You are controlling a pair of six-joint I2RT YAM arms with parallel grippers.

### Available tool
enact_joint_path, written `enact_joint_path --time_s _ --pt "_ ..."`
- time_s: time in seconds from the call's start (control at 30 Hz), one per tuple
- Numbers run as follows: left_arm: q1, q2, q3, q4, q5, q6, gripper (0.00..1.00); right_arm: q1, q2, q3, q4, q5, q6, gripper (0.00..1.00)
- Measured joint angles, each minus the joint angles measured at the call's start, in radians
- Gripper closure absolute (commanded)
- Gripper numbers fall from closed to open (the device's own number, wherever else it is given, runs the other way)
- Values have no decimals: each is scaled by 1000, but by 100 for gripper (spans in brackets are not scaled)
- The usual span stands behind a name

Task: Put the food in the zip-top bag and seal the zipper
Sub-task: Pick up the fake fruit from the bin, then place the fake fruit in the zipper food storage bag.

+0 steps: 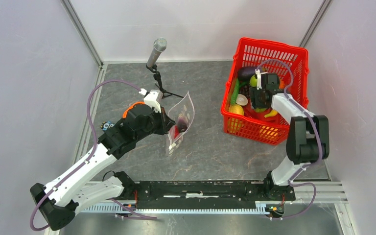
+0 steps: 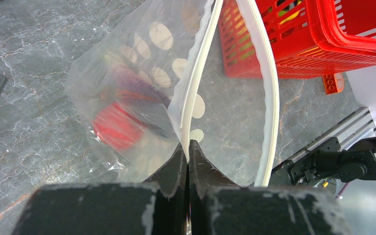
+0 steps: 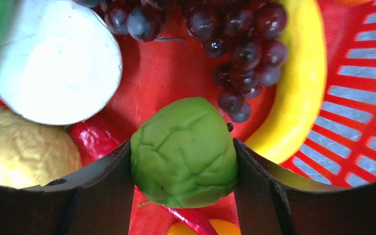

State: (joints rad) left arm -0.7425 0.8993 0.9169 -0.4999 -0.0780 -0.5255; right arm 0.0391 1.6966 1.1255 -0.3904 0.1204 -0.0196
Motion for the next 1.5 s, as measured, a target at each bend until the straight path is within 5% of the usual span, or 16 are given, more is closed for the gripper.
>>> enact_joint_path --time_s 0.33,0.6,1.03,1.5 --pt "1 17 0 1 0 0 98 0 -402 -77 103 -105 46 58" --pt "1 50 6 2 1 0 98 22 -596 -171 352 -532 174 59" --pt "1 90 11 5 4 -1 98 364 -575 -148 366 -839 40 59" --pt "1 95 22 10 34 -2 98 677 -391 17 327 -786 -92 50"
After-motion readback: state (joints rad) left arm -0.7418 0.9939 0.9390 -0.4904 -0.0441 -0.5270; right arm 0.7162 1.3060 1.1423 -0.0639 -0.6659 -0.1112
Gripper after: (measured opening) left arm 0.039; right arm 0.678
